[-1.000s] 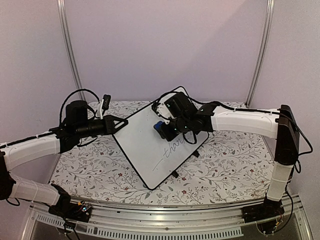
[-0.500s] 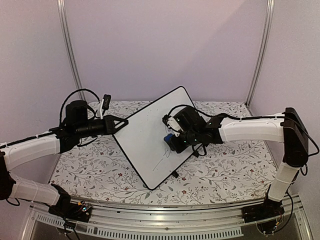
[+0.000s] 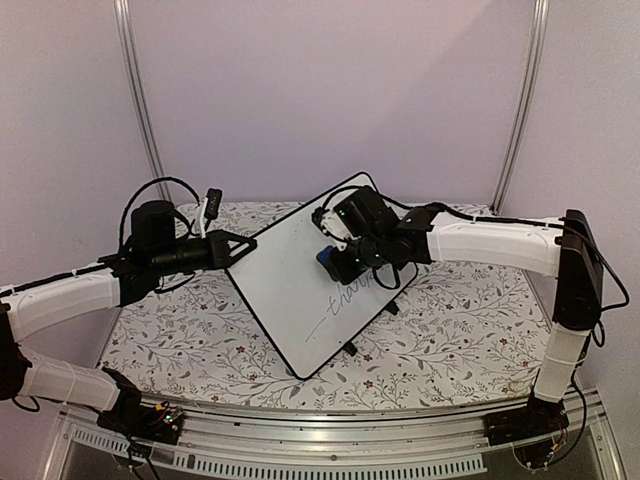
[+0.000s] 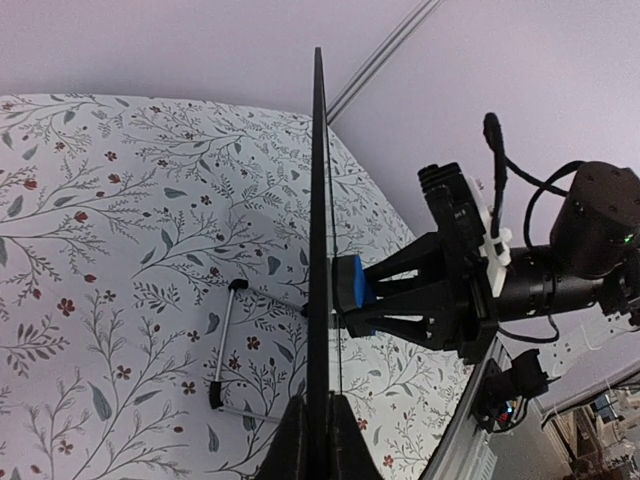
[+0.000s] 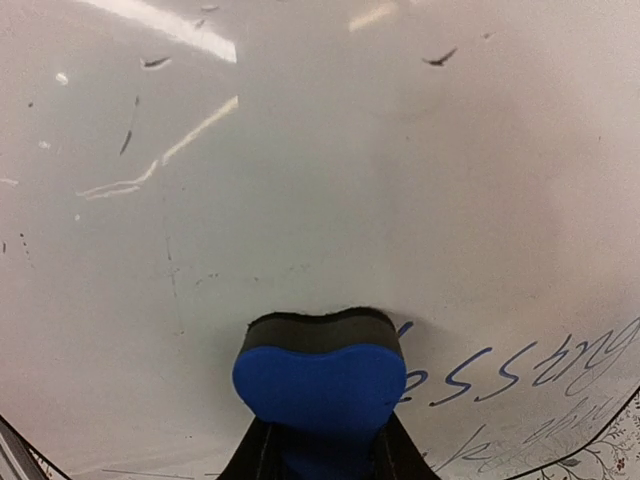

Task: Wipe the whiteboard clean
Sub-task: Erase the whiteboard on the whiteboard stand.

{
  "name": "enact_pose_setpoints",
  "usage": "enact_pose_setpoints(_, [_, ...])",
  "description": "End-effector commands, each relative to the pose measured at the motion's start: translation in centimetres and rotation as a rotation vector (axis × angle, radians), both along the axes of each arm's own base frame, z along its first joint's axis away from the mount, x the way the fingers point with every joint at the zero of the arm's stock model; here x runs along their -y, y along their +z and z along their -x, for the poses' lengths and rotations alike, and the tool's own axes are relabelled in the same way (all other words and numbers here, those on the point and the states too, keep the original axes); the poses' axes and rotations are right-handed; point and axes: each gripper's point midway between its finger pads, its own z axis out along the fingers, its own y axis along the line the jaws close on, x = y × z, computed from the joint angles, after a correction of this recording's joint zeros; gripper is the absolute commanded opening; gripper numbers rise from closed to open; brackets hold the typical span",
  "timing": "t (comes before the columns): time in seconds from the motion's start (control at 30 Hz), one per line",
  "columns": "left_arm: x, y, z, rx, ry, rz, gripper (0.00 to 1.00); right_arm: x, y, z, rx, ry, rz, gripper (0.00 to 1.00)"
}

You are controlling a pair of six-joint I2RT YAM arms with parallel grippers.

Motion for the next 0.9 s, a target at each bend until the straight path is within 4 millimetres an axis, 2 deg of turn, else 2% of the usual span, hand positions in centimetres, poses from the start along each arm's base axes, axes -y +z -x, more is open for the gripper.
enact_pose_setpoints(0.0, [1.8,3.4,1.8,0.125,-0.121,0.038,0.00,-1.0,0.0,-2.0,0.043,-0.004,0.009,0.00])
enact_pose_setpoints(0.2, [1.8,3.5,1.8,0.126,-0.121,0.038,0.00,0.0,-2.5,-0.7,-0.017,-0.002,0.032,0.00])
enact_pose_setpoints(0.43, [1.8,3.4,1.8,0.122,-0.122,0.038,0.00,2.1,-5.5,2.1,-0.089,-0.017,0.028,0.00])
enact_pose_setpoints(0.53, [1.9,3.3,1.8,0.121,-0.123,0.039,0.00,2.7,-5.9,2.8,-0.102,-0.027,0.026,0.00])
enact_pose_setpoints(0.67, [1.9,3.3,1.8,0.119,-0.125,0.040,0.00,2.6,-5.3,2.5,-0.087,-0.033,0.018,0.00])
enact_pose_setpoints(0.87, [1.8,3.4,1.8,0.123,-0.122,0.041,0.00,0.7,-2.2,0.6,-0.018,-0.020,-0.013,0.00])
